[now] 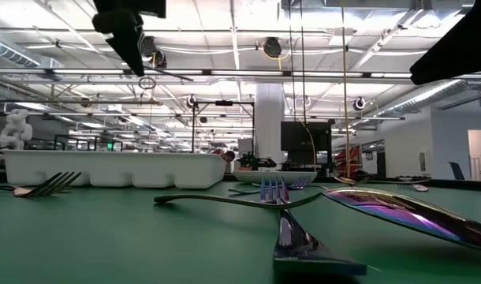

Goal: Sort silverware
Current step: Put the blue knife into the silverware tray, then put the blue spoon into the silverware tray

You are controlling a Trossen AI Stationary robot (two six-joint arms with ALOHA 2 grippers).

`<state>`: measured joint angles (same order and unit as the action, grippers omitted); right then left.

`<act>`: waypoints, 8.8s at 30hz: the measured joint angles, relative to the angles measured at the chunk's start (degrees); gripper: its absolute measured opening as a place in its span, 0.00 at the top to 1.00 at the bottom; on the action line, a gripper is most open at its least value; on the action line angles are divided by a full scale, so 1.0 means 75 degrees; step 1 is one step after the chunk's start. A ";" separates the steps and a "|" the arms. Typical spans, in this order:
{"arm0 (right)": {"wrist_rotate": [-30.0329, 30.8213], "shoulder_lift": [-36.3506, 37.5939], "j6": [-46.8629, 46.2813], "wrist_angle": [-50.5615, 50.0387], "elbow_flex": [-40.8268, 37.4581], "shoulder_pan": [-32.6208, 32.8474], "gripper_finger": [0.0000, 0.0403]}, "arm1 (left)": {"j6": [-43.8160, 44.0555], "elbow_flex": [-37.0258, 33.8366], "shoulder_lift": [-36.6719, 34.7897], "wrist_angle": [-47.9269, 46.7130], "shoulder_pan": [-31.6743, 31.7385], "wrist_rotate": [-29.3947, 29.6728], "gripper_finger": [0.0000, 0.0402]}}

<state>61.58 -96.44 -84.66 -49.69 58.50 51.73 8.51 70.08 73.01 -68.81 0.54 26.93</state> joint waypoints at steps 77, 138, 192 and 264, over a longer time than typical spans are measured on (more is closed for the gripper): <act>0.0595 0.0003 0.2054 -0.2264 0.0000 -0.2935 0.63 | -1.5028 -0.2176 0.1129 -0.0051 0.2675 -0.2539 0.89; -0.0231 0.0155 0.2745 -0.2166 0.0000 -0.2432 0.63 | -0.4793 -0.0165 0.1271 0.2226 0.1930 -0.4422 0.60; -0.2826 0.0863 0.6874 0.0124 0.1974 -0.2433 0.63 | -0.1655 -0.1929 0.3480 1.2305 -0.3440 -0.2689 0.60; -0.2413 0.0857 0.3977 -0.2652 0.2002 -0.1449 0.63 | -0.3382 0.0587 0.6341 0.8352 -0.4448 -0.0562 0.61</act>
<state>43.48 -90.02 -54.84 -69.58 73.52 40.86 -16.85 74.48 120.57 -6.17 -32.82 22.71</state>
